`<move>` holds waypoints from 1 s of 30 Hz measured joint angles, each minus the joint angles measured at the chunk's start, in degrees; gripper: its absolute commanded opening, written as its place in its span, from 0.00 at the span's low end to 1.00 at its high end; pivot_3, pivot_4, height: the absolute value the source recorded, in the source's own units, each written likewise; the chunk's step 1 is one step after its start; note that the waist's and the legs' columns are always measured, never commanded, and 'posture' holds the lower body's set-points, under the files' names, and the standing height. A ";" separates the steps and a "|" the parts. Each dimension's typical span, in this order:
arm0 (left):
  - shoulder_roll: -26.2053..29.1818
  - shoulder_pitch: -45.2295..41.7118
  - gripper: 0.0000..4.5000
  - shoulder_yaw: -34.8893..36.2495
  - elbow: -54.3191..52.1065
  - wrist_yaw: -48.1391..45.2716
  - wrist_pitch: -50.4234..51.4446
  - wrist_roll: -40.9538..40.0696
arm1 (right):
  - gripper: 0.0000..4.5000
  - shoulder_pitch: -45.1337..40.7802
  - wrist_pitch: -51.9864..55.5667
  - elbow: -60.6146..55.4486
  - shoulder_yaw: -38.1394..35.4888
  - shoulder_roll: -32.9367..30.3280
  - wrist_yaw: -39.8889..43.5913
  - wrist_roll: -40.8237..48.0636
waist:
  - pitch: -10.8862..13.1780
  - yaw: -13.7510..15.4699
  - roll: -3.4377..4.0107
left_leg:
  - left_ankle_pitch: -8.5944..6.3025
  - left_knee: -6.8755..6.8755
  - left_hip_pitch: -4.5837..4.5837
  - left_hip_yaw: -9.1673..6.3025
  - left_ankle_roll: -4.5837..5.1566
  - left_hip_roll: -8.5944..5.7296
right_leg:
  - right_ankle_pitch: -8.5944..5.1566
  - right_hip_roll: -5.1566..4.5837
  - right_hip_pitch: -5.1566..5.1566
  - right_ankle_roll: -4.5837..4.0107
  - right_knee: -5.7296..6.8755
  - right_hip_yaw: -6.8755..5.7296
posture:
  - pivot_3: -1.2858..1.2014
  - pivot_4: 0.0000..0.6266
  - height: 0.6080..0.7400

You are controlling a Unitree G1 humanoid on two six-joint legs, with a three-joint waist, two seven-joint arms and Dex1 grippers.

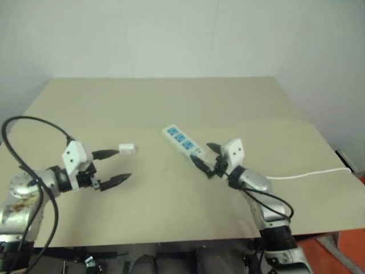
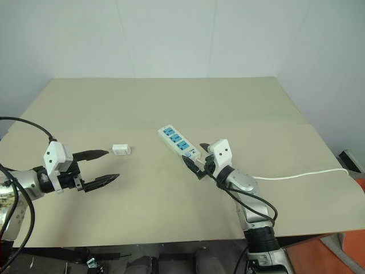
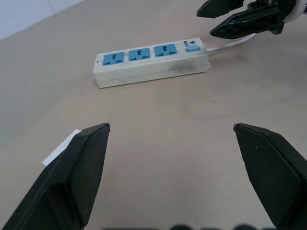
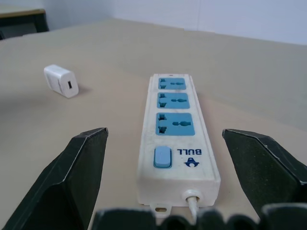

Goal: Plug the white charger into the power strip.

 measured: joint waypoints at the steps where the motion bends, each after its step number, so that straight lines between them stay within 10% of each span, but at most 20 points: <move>1: 0.01 0.40 1.00 0.24 -0.61 -0.09 0.00 -0.46 | 1.00 -0.20 -0.19 0.88 0.45 0.54 -0.66 -0.27 | 0.00 0.00 0.00 | 0.00 0.00 0.00 0.00 0.00 0.01 | -0.01 0.00 0.00 -0.02 0.00 -0.01 | 0.52 0.24 1.00; 30: 0.01 1.97 1.00 1.69 -2.84 3.12 -0.21 0.28 | 1.00 -7.35 -11.48 21.87 0.48 3.68 -5.70 -3.25 | -0.01 -0.10 -0.02 | 0.00 0.00 -0.05 -0.01 0.00 0.01 | 0.00 0.00 -0.02 -0.04 -0.02 -0.02 | 0.52 0.24 1.00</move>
